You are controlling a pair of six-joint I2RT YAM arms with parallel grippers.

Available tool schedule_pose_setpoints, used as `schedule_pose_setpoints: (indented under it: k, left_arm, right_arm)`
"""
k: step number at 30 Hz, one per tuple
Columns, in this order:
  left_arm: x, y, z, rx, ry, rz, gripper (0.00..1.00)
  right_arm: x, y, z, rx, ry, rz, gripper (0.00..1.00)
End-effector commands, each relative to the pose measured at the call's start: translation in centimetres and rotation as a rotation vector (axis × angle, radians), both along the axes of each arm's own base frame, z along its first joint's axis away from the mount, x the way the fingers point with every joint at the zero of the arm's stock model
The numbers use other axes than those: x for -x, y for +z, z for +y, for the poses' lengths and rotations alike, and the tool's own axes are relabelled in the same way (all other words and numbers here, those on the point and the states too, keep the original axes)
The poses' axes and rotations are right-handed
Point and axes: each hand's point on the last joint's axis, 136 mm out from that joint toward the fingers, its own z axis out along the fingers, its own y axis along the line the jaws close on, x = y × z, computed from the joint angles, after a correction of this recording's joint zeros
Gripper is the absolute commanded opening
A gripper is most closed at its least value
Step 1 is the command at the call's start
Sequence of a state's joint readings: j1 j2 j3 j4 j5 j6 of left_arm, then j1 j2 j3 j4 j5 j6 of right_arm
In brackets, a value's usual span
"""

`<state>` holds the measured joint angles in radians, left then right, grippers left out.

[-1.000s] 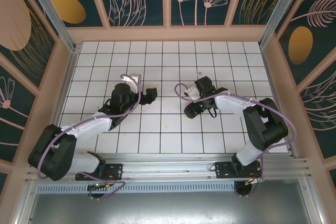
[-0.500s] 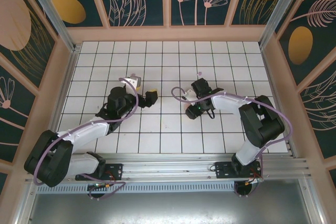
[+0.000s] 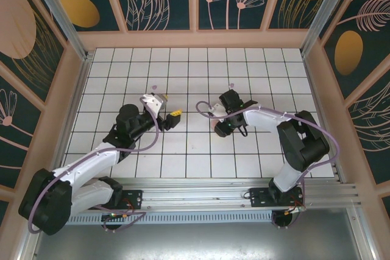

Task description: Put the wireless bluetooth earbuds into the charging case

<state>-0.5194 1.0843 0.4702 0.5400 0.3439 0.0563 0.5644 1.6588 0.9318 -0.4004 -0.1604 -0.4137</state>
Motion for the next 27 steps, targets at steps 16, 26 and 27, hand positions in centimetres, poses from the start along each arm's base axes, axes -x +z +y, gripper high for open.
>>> schedule_pose_setpoints:
  k: [16, 26, 27]
  left_arm:
    - [5.4, -0.2, -3.5, -0.095, -0.42, -0.11, 0.79]
    - [6.2, -0.4, -3.9, -0.097, -0.48, -0.109, 0.81]
    - [6.2, -0.5, -3.9, -0.1, -0.485, -0.104, 0.81]
  right_arm:
    - [0.2, 8.0, 5.5, -0.224, 0.174, -0.076, 0.17]
    - [3.2, 11.7, 8.8, -0.28, 0.321, -0.118, 0.14]
    - [3.6, 12.0, 8.9, -0.277, 0.339, -0.124, 0.14]
